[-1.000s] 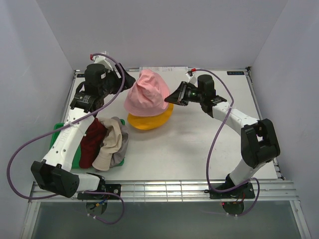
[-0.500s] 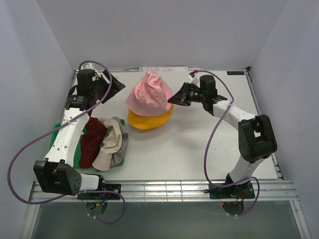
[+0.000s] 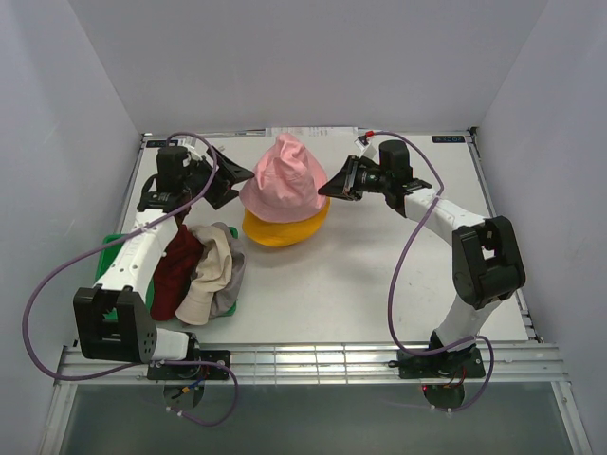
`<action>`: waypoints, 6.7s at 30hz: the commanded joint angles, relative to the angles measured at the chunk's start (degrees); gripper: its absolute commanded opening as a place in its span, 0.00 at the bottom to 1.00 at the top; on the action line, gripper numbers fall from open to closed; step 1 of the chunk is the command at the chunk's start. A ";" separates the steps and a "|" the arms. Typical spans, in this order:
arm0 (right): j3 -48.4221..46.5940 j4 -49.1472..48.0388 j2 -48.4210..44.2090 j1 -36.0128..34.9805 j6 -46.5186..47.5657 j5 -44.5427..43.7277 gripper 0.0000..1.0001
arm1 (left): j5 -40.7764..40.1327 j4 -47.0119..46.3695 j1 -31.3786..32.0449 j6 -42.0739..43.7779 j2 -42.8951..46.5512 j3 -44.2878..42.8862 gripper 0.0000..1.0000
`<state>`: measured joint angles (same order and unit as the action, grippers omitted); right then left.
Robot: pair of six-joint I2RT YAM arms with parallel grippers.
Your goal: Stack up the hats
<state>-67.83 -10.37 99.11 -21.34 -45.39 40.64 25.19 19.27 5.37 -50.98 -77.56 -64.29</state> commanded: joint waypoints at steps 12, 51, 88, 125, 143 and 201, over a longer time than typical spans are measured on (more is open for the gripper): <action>-3.27 0.79 -0.58 0.16 2.14 1.19 0.08 | 6.71 -11.17 -1.50 -10.63 3.47 5.84 0.69; -22.51 20.39 1.96 -0.28 6.01 -0.92 0.08 | 0.93 -0.12 -2.38 -1.14 4.87 -6.29 0.00; -9.43 15.21 6.88 -2.04 9.53 -2.50 0.08 | 2.76 -7.40 -2.38 5.28 3.47 13.67 0.00; -27.79 21.89 16.46 -1.51 13.75 -1.53 0.33 | -5.50 7.45 -0.97 13.72 3.91 -1.10 0.63; -27.45 24.70 15.77 -0.54 12.17 -5.40 0.65 | -3.12 12.19 -1.06 17.67 1.71 -2.95 0.69; 13.61 -26.90 3.55 -5.11 -31.87 -16.21 0.18 | -2.25 11.93 -1.06 17.49 4.52 -0.66 0.73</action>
<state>-53.41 -35.07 101.97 -26.65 -77.82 24.36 22.39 31.27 4.29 -34.72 -74.59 -63.26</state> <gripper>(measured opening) 0.197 0.735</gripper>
